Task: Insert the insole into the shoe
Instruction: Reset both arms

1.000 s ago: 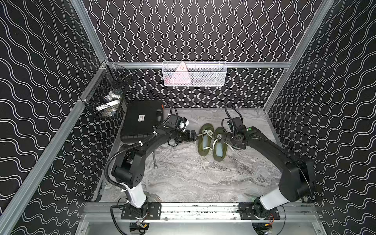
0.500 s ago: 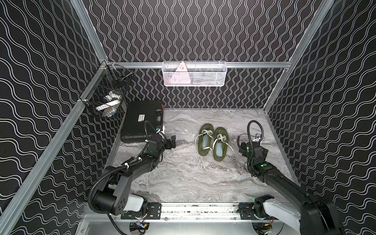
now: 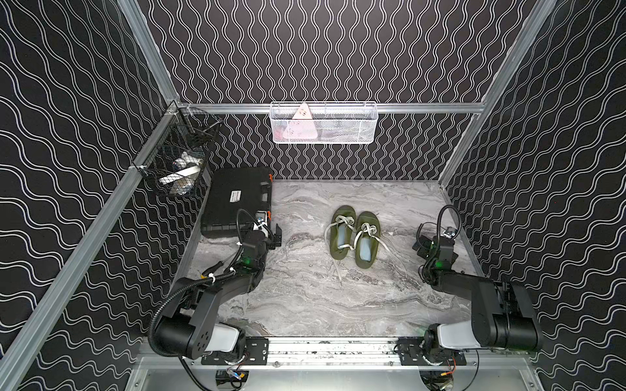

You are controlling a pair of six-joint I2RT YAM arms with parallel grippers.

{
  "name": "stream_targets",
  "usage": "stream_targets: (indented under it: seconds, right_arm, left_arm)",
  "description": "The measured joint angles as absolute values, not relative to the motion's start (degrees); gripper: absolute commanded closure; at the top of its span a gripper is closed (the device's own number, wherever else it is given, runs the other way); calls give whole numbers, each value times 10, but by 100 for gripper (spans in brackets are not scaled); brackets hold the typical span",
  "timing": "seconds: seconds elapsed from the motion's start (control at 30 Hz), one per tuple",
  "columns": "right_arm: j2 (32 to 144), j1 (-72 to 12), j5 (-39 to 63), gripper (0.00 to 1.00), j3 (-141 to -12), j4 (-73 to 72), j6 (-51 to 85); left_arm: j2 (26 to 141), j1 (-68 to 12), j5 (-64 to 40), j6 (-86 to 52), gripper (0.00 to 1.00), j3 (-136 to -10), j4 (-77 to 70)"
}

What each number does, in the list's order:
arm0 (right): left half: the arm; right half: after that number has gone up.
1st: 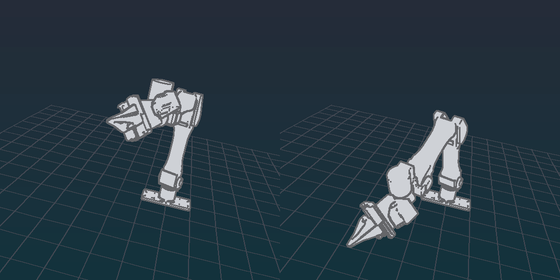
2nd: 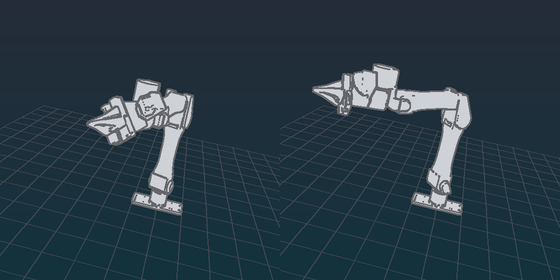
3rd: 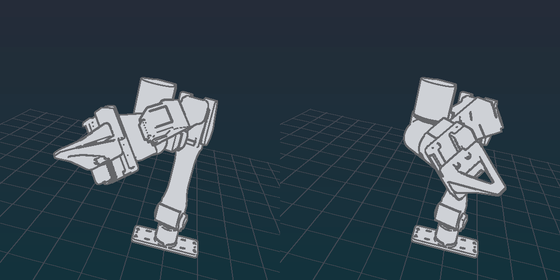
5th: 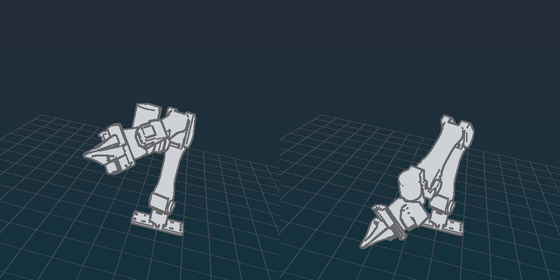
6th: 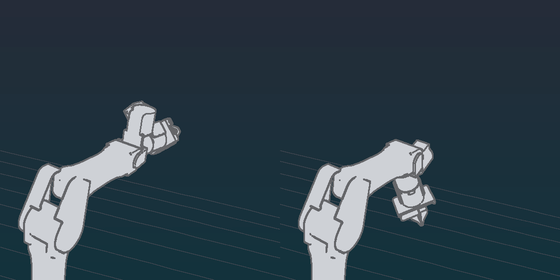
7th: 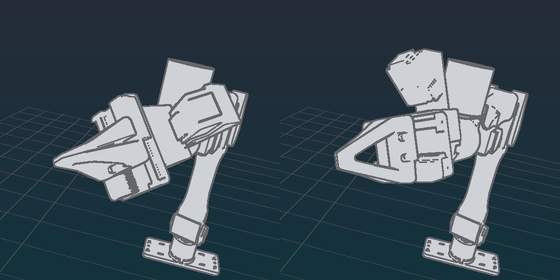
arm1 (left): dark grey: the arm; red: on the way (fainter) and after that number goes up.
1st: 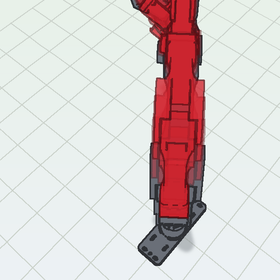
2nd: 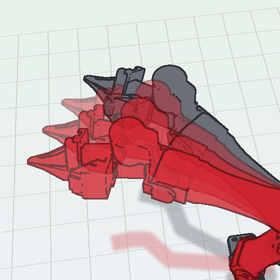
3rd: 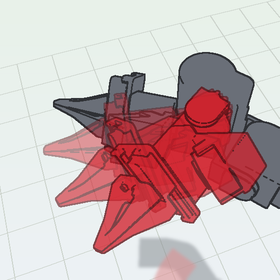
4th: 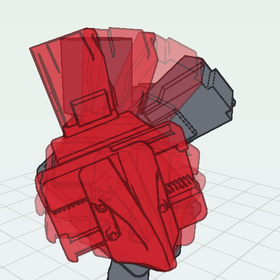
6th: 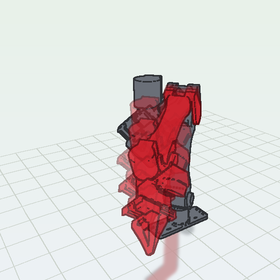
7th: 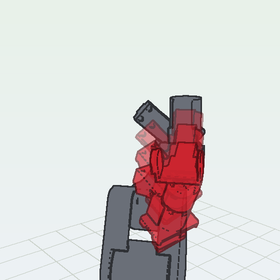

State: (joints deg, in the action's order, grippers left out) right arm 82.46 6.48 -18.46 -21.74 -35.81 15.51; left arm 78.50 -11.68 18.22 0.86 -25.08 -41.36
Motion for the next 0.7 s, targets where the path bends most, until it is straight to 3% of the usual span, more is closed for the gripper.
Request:
stream_targets:
  seconds: [0.1, 0.2, 0.43, 0.63, 0.7]
  right_arm:
    - [837, 68, -163, 0, -227, -375, 156]
    - [835, 68, -145, 0, -221, -404, 157]
    - [852, 69, -123, 0, -174, -491, 146]
    - [947, 47, -98, 0, -151, -620, 114]
    - [936, 41, -103, 0, -157, -598, 111]
  left_arm:
    - [761, -117, 167, 12, 1, -199, -443]
    - [815, -117, 177, 18, 1, -133, -510]
    - [966, -116, 208, 38, 1, -123, -700]
    - [967, -116, 226, 40, 1, -144, -722]
    - [966, -116, 235, 40, 1, -152, -721]
